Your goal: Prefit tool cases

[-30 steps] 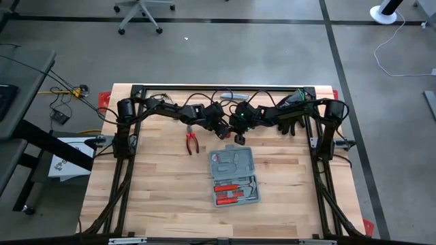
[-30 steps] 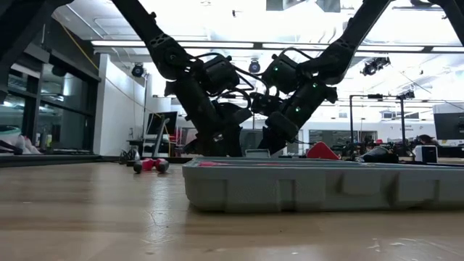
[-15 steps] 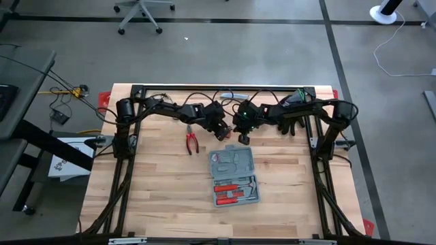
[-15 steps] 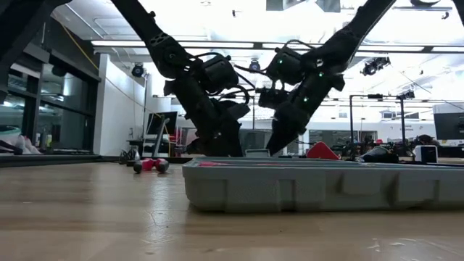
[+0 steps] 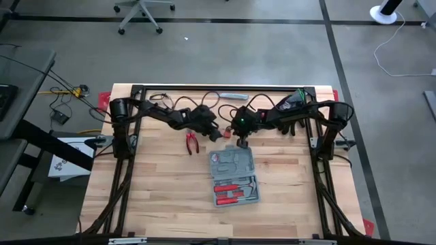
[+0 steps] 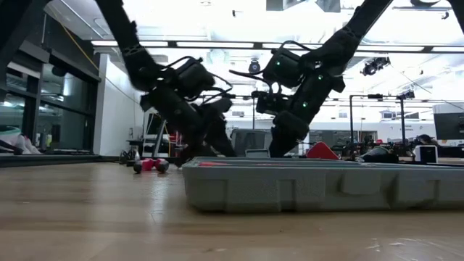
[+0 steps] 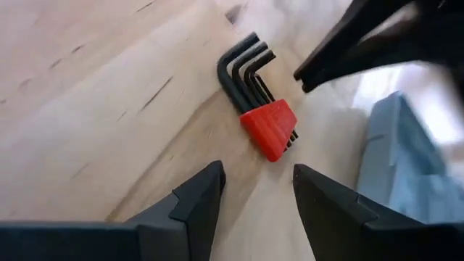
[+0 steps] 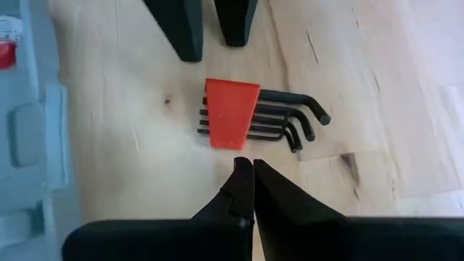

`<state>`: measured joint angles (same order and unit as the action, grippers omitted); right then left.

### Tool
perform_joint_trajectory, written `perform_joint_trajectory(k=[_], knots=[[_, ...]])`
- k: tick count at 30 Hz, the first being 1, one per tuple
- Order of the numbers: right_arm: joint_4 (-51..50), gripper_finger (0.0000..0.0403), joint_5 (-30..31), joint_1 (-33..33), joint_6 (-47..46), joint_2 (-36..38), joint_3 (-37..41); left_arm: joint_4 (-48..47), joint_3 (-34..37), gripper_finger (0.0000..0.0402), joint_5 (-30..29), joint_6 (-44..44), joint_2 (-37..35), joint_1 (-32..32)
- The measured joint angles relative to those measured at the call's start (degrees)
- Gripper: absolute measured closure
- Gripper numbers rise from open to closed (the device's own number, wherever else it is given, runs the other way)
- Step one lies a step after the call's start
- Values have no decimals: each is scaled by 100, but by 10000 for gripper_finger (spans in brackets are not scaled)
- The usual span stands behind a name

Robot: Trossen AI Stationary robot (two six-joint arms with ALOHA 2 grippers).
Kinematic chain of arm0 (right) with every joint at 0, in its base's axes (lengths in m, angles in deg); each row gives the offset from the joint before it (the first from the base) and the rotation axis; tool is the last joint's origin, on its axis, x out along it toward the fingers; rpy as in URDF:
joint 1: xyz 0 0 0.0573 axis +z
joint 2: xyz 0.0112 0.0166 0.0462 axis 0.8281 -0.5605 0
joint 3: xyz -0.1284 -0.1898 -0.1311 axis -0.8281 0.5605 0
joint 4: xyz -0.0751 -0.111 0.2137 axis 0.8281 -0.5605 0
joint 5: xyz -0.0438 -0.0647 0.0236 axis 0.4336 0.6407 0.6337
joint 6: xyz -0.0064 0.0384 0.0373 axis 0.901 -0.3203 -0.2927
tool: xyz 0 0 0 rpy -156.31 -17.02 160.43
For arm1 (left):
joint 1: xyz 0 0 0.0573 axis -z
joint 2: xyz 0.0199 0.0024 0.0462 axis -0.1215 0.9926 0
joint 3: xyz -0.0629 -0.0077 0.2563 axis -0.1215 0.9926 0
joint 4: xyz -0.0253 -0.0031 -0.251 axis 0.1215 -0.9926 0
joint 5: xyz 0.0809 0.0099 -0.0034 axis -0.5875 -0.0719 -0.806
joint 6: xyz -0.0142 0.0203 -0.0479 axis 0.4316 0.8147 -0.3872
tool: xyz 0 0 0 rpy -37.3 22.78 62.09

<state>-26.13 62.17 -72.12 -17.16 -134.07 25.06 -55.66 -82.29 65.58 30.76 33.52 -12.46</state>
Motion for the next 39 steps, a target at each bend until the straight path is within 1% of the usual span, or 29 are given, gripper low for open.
perform_joint_trajectory(k=[2,5,7,12,21,27,39], knots=[[3,403,-2,0,-49,-2,0,464,178,236,114,-245,-14,-72],[31,403,0,58,-169,-2,0,663,294,236,5,-446,-24,-97],[50,403,89,118,-232,-18,0,662,304,236,-112,-442,-25,-95],[95,403,237,221,-297,-189,0,638,284,236,-128,-297,-18,-74],[180,403,252,214,-440,-222,-1,642,288,236,-170,-249,-11,-66],[439,403,212,214,-485,-234,0,646,286,236,-199,-331,-9,67],[450,403,199,214,-574,-234,0,655,286,236,-208,-439,-9,145]])
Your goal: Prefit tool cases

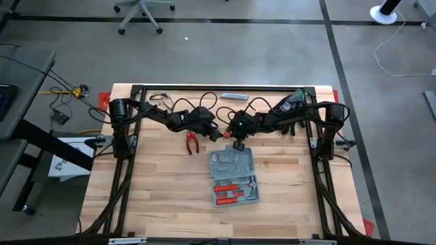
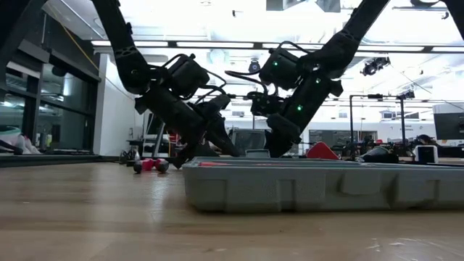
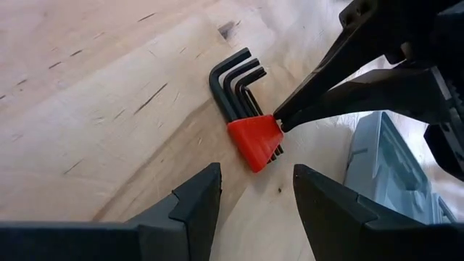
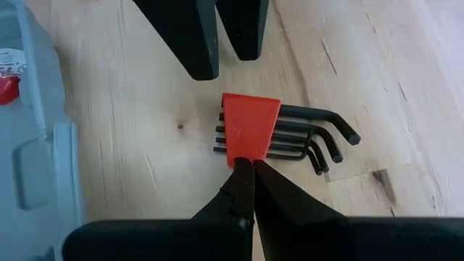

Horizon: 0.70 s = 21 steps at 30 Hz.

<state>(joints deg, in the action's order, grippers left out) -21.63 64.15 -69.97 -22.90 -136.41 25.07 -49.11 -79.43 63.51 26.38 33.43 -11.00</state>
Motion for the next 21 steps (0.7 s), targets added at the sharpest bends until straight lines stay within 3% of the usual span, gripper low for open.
perform_joint_trajectory(k=[21], knots=[[2,403,-4,0,4,2,1,282,13,236,13,-63,22,4]])
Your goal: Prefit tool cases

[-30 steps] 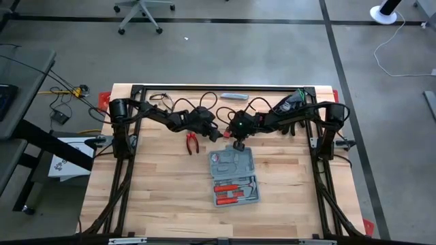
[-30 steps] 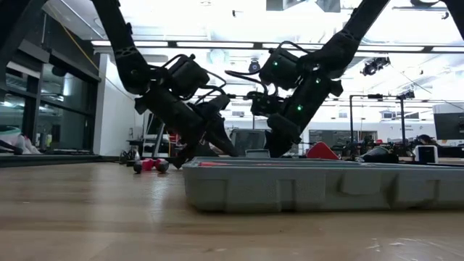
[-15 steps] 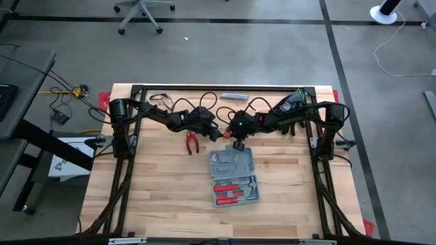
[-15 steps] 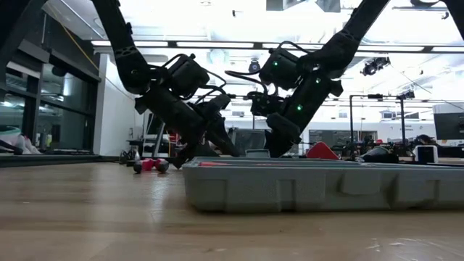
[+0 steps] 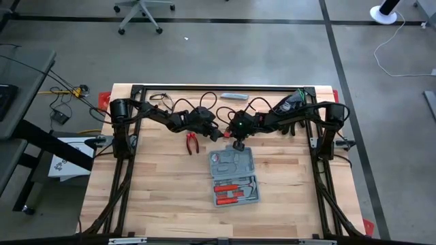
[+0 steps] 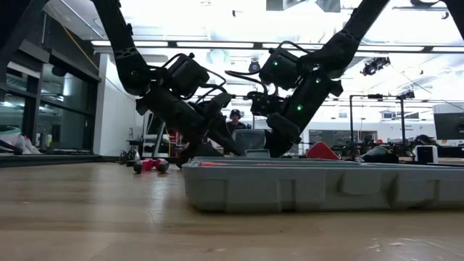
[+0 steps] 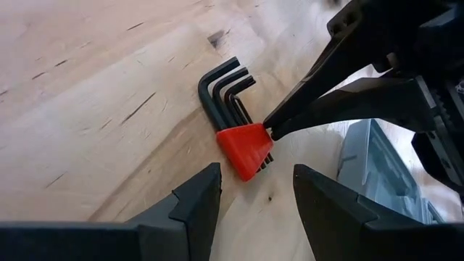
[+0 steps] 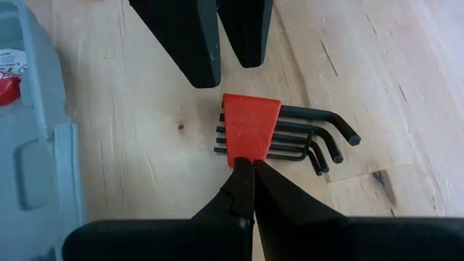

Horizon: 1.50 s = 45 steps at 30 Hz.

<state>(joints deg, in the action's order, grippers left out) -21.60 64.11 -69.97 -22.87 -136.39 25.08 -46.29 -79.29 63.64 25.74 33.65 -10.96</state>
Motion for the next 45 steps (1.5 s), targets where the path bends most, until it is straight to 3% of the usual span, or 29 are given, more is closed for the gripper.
perform_joint_trajectory(k=[17,25,45], knots=[[-13,403,-2,0,91,4,-1,-5,-11,236,56,-563,-16,-3],[-50,403,-122,0,107,4,-1,0,-15,236,710,-782,-20,-106],[-3,403,-82,-7,96,60,1,-113,-15,236,687,-879,-20,-122]])
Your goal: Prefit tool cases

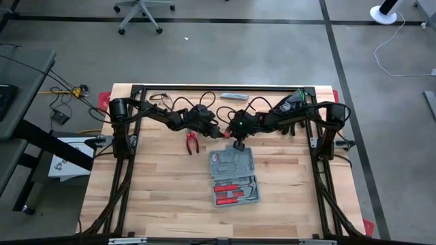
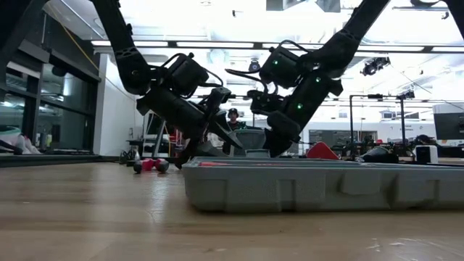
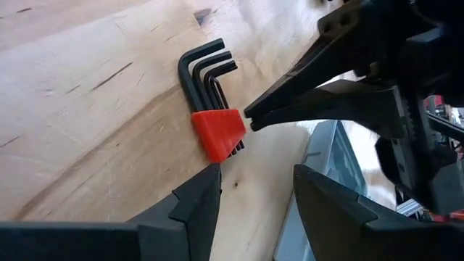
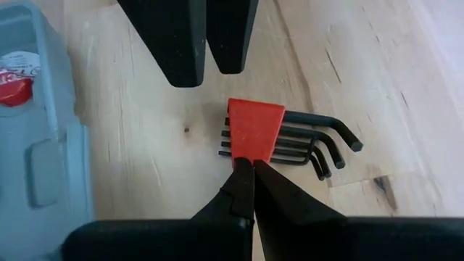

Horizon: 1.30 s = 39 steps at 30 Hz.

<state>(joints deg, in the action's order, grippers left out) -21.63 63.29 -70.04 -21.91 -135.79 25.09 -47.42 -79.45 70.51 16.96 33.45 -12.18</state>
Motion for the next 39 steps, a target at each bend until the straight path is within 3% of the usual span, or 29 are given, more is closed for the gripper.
perform_joint_trajectory(k=[10,20,29,39], knots=[[-441,403,-2,4,-43,489,0,-20,0,236,-200,2,0,4],[-519,403,-11,-11,-42,169,0,-104,-5,236,-330,46,0,0],[-276,403,-84,-125,-10,-47,-2,-1531,-597,236,-598,599,19,-20],[-78,403,-169,-120,-94,-60,-2,-1585,-882,236,-560,609,297,-17]])
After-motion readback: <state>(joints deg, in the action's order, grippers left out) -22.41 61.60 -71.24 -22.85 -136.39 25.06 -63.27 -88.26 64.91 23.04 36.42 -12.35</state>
